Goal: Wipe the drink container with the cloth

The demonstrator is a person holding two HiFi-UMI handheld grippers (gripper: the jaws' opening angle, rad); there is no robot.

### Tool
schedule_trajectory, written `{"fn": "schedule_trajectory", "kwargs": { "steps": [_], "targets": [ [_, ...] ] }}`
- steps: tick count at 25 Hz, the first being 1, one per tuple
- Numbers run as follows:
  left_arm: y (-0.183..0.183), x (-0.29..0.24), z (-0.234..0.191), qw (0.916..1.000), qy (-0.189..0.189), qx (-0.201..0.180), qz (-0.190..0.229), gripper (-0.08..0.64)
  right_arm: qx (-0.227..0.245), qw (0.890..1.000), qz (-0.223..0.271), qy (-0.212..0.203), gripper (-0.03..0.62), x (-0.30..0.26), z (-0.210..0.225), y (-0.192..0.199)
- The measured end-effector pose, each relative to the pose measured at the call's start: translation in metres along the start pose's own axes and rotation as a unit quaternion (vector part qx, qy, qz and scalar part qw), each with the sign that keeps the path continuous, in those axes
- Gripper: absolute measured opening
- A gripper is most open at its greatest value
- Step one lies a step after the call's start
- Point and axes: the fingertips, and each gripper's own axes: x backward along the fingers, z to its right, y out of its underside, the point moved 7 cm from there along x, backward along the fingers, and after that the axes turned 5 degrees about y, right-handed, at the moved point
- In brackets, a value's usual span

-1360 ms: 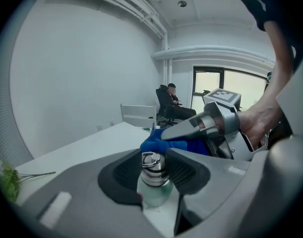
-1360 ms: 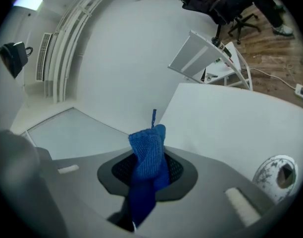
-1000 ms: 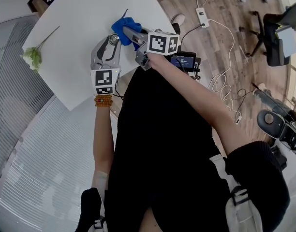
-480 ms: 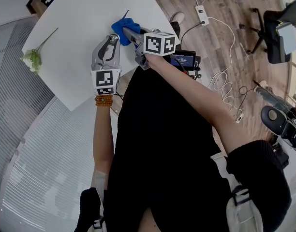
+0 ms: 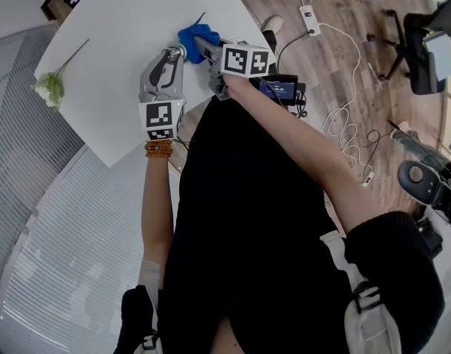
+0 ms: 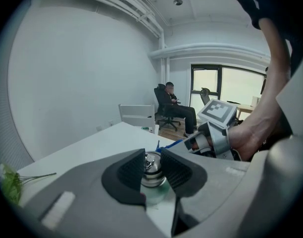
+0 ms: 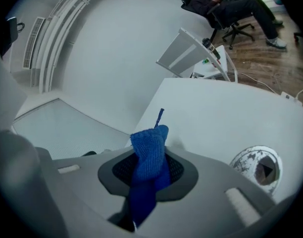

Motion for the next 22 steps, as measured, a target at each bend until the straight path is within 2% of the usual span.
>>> {"fn": "schedule_trajectory", "kwargs": {
  "steps": [9,14,18,20,21,22],
  "targets": [
    [-0.002,-0.004,0.001,1.0,-0.003,0.001,0.0,0.098,0.031,0.997,-0.031,0.058,0.078,-0.003,0.02,0.011],
    [0.001,0.001,-0.002,1.0,-0.004,0.002,0.001,0.098,0.077,0.988,-0.074,0.112,0.078,-0.012,0.023,0.021],
    [0.001,-0.002,-0.001,1.0,-0.004,0.001,-0.002,0.098,0.077,0.986,-0.094,0.118,0.078,-0.015,0.028,0.02],
    [0.001,-0.002,-0.003,0.9997,0.015,-0.01,-0.015,0.098,0.088,0.983,-0.106,0.118,0.08,-0.018,0.029,0.018],
    [-0.001,0.0,-0.004,0.9989,0.037,-0.017,-0.021,0.098,0.094,0.982,-0.114,0.117,0.081,-0.02,0.029,0.018],
    [-0.003,0.005,-0.006,0.9974,0.064,-0.024,-0.021,0.145,0.096,0.981,-0.123,0.114,0.083,-0.021,0.029,0.018]
  ]
}}
